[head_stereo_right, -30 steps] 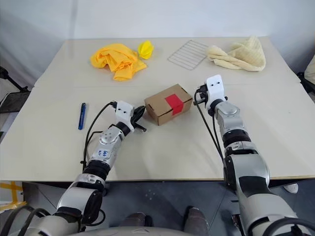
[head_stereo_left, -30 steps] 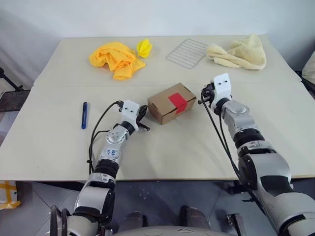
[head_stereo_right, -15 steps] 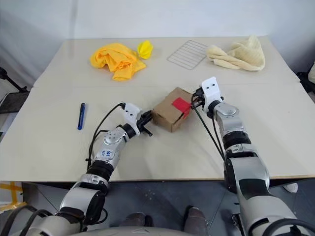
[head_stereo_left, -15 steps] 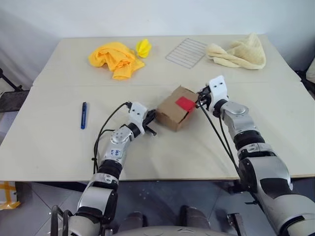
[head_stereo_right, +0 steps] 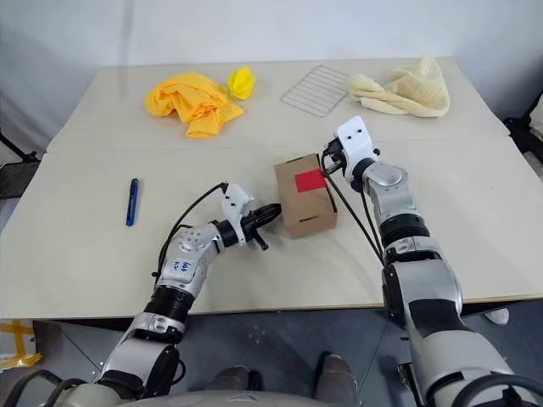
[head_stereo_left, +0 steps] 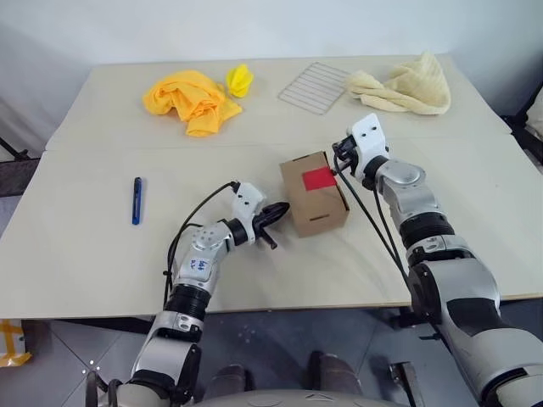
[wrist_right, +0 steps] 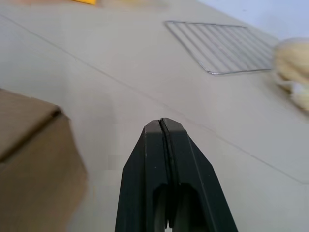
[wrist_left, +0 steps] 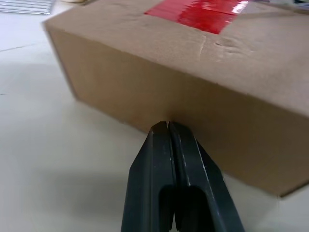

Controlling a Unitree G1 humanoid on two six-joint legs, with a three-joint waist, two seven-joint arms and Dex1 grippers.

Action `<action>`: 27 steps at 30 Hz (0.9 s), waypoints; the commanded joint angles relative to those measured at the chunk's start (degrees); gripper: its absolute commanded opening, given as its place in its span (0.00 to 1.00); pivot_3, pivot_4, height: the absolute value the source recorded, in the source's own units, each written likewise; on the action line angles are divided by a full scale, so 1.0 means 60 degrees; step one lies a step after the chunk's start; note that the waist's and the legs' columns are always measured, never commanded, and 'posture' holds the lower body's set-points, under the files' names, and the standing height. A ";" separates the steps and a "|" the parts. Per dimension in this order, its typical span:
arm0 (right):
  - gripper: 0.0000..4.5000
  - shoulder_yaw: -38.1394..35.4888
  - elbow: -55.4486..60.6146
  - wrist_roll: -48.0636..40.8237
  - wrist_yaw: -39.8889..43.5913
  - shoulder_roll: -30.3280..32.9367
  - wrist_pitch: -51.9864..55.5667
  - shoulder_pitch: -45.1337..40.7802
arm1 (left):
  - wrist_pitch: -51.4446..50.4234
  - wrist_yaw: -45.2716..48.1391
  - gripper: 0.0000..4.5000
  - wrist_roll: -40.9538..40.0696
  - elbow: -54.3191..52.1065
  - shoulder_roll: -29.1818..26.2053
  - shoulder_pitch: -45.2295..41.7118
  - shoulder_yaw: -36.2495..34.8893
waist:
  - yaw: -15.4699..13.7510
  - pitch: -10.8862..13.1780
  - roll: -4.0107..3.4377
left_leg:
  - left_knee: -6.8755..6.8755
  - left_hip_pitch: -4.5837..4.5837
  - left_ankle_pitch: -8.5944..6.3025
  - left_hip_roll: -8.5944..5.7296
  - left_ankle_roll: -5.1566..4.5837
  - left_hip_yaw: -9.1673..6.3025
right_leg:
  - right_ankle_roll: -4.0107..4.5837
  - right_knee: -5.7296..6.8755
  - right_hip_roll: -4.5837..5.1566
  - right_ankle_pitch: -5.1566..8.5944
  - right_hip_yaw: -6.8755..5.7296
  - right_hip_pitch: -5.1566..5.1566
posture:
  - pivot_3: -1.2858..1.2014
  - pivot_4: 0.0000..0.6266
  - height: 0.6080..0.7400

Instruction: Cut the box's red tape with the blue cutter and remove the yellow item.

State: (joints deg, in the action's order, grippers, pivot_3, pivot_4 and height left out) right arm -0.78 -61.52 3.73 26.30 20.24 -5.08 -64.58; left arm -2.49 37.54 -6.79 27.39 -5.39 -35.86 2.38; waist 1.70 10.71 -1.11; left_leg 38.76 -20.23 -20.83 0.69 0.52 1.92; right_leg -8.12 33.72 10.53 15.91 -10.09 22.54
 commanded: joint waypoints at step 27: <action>0.00 -0.0797 0.5257 -0.3705 0.2161 0.0355 0.8047 0.1874 | -0.0816 0.0109 0.01 -0.0138 -0.1570 0.0121 0.0463 0.0679 | -0.0062 0.0000 0.0000 | 0.0058 -0.0012 -0.0002 -0.0003 -0.0004 0.0008 | 0.0001 0.0029 0.0000 -0.0012 0.0022 0.0005 | 0.52 0.24 1.00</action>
State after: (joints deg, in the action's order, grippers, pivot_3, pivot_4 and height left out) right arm -6.49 -29.82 -18.05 37.54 22.91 43.78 -51.84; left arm -7.49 37.25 -6.92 19.04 -5.51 -32.32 5.03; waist 1.34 10.71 -1.11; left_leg 39.11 -20.30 -20.84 0.67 0.49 1.97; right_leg -8.11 33.90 10.53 15.83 -9.95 22.57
